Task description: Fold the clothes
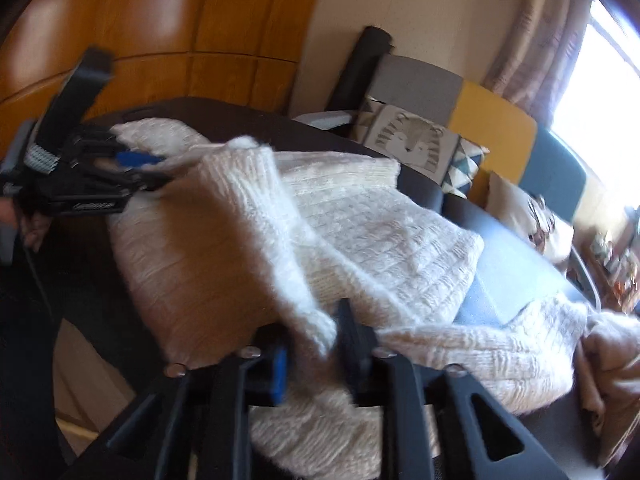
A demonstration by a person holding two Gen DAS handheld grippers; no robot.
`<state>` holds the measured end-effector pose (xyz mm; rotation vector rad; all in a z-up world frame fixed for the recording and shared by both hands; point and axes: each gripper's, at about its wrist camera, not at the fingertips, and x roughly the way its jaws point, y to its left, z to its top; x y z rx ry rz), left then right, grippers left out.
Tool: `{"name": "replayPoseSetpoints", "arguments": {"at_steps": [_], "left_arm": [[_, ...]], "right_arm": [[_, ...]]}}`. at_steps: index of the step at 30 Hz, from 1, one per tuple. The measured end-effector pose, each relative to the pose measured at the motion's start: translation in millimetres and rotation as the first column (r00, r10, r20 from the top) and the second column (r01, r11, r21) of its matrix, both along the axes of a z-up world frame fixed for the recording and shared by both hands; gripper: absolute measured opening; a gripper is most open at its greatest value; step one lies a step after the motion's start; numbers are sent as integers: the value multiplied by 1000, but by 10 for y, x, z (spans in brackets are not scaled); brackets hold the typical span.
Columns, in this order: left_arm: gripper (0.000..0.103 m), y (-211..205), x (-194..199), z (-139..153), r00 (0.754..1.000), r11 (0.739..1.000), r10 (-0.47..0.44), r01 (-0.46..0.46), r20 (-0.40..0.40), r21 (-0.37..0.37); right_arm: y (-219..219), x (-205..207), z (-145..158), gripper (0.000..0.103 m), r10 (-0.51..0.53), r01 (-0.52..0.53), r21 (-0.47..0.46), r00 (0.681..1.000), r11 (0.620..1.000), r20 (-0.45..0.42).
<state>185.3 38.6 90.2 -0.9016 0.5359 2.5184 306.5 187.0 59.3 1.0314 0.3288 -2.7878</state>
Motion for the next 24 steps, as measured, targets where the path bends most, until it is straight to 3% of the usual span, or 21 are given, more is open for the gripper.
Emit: {"name": "replayPoseSetpoints", "arguments": {"at_steps": [3, 6, 8, 12, 16, 18, 19, 20, 22, 24], "left_arm": [[34, -64, -12, 48, 1000, 999, 19, -19, 0, 32], [45, -62, -49, 77, 1000, 999, 18, -18, -1, 35], [62, -9, -93, 83, 1000, 1000, 3, -3, -3, 16], [65, 47, -245, 119, 1000, 1000, 7, -7, -8, -13], [66, 37, -465, 42, 996, 1000, 5, -5, 87, 3], [50, 26, -523, -22, 988, 1000, 10, -14, 153, 24], [33, 14, -518, -28, 987, 999, 12, -18, 160, 39], [23, 5, -498, -14, 989, 999, 17, -23, 150, 42], [10, -14, -431, 46, 993, 998, 22, -29, 120, 58], [10, -57, -343, 190, 997, 994, 31, -38, 71, 99]], "right_arm": [[217, 16, 27, 11, -70, 73, -131, 997, 989, 21], [372, 105, 4, 11, -123, 128, -218, 992, 968, 37], [374, 158, -18, 11, -125, 130, -217, 992, 968, 35], [349, 237, -50, 11, -122, 125, -200, 992, 972, 28], [359, 264, -56, 11, -133, 136, -212, 991, 968, 27], [352, 277, -57, 11, -140, 142, -212, 990, 967, 25], [345, 278, -55, 11, -144, 146, -210, 989, 967, 22], [335, 274, -52, 11, -150, 150, -207, 989, 967, 19], [325, 260, -32, 10, -161, 160, -210, 987, 965, 13], [342, 233, 28, 8, -168, 163, -221, 986, 961, -1]]}}
